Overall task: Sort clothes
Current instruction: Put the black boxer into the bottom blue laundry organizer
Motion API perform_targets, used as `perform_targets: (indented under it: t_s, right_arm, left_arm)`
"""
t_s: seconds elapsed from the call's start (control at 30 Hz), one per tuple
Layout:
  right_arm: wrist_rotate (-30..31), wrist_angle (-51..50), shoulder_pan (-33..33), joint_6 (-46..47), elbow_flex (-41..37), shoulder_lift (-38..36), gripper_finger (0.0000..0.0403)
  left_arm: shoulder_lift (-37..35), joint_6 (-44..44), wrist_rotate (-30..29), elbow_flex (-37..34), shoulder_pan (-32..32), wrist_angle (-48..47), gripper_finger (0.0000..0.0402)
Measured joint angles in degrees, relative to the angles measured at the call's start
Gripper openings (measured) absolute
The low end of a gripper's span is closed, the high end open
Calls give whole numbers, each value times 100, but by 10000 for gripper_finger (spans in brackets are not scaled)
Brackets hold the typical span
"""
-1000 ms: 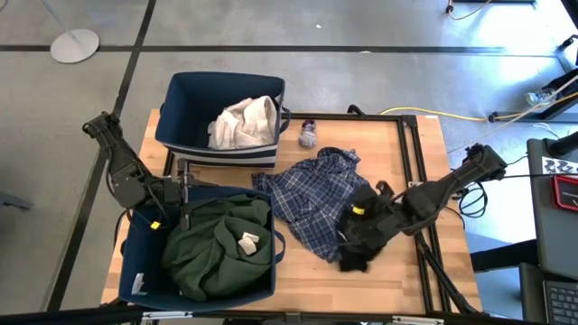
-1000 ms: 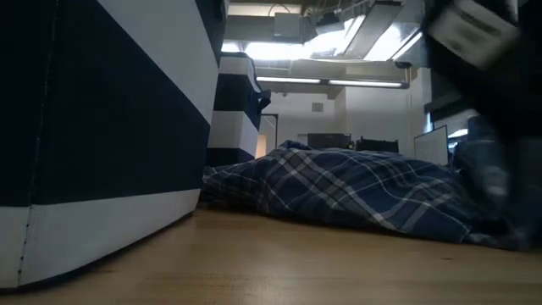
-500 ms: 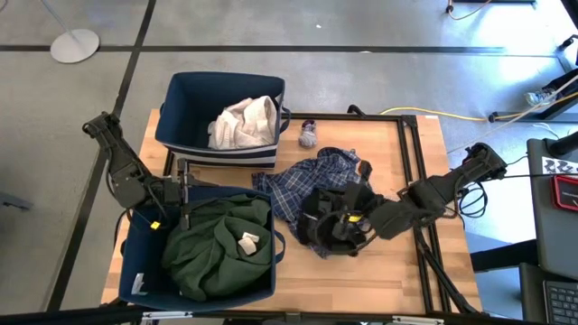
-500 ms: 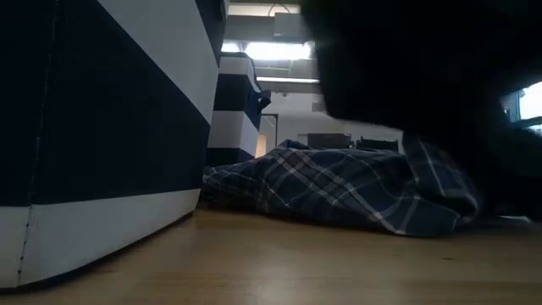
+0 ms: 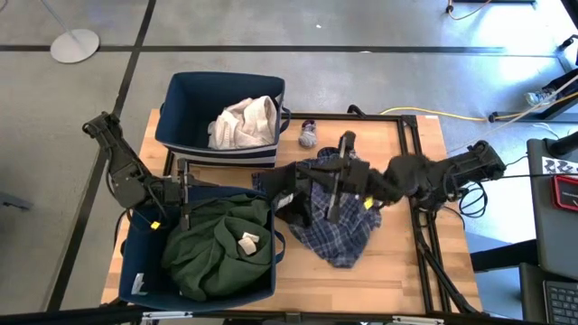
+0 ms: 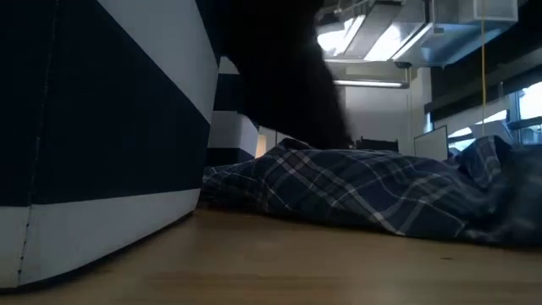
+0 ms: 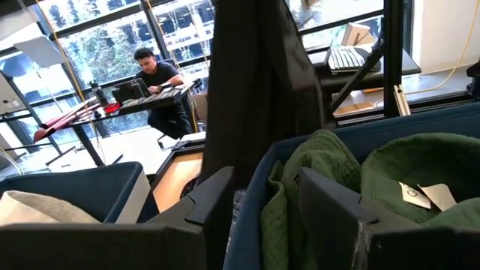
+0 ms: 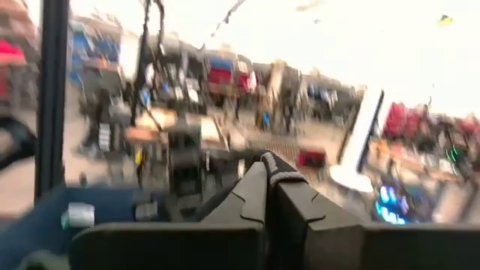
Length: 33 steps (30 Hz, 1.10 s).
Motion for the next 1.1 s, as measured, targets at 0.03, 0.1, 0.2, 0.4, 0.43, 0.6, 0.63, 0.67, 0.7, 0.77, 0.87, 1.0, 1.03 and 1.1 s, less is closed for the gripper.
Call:
perform_targets:
  t_s: [0.03, 0.1, 0.2, 0.4, 0.43, 0.6, 0.63, 0.67, 0.7, 0.77, 0.87, 1.0, 1.03, 1.1]
  right_arm:
    - [-206, 251, -72, -108, 0, 0, 12]
    - [-704, 714, -244, -230, 0, 0, 11]
    - [-1479, 1306, -521, -283, 13, 87, 11]
    - [-2214, 1684, -830, -281, 7, 413, 12]
    - [-2226, 1678, -828, -281, 7, 467, 12]
    - [-2237, 1638, -810, -301, -1, 692, 12]
    - [-2249, 1654, -811, -303, -2, 722, 12]
    - [-2284, 1644, -811, -305, -2, 726, 12]
    - [-2296, 1624, -811, -305, -2, 726, 12]
    - [-2327, 1575, -811, -305, -2, 726, 12]
    - [-2329, 1471, -811, -307, 0, 726, 12]
    - [-2389, 1482, -811, -307, 0, 726, 12]
    - [-2390, 1480, -811, -307, 0, 726, 12]
    - [-2388, 1470, -811, -309, 0, 726, 12]
  left_arm:
    - [0, 0, 0, 0, 0, -1, 139]
    - [0, 0, 1, -2, 0, -2, 139]
    - [-2, 0, 1, 0, 0, 0, 139]
    - [-2, -2, 0, 0, 2, 39, 139]
    - [-2, -2, 0, 0, 2, 41, 139]
    - [-1, 78, 3, 0, 38, 231, 139]
    - [0, 152, 3, 0, 58, 377, 139]
    - [-2, 212, 1, 0, 76, 510, 139]
    - [-2, 288, 0, 0, 95, 623, 139]
    - [-2, 470, 32, 2, 131, 800, 140]
    - [-2, 653, 108, 2, 222, 958, 156]
    - [6, 828, 288, 5, 507, 1261, 199]
    - [12, 881, 362, 5, 590, 1376, 211]
    - [41, 929, 581, 23, 752, 1574, 232]
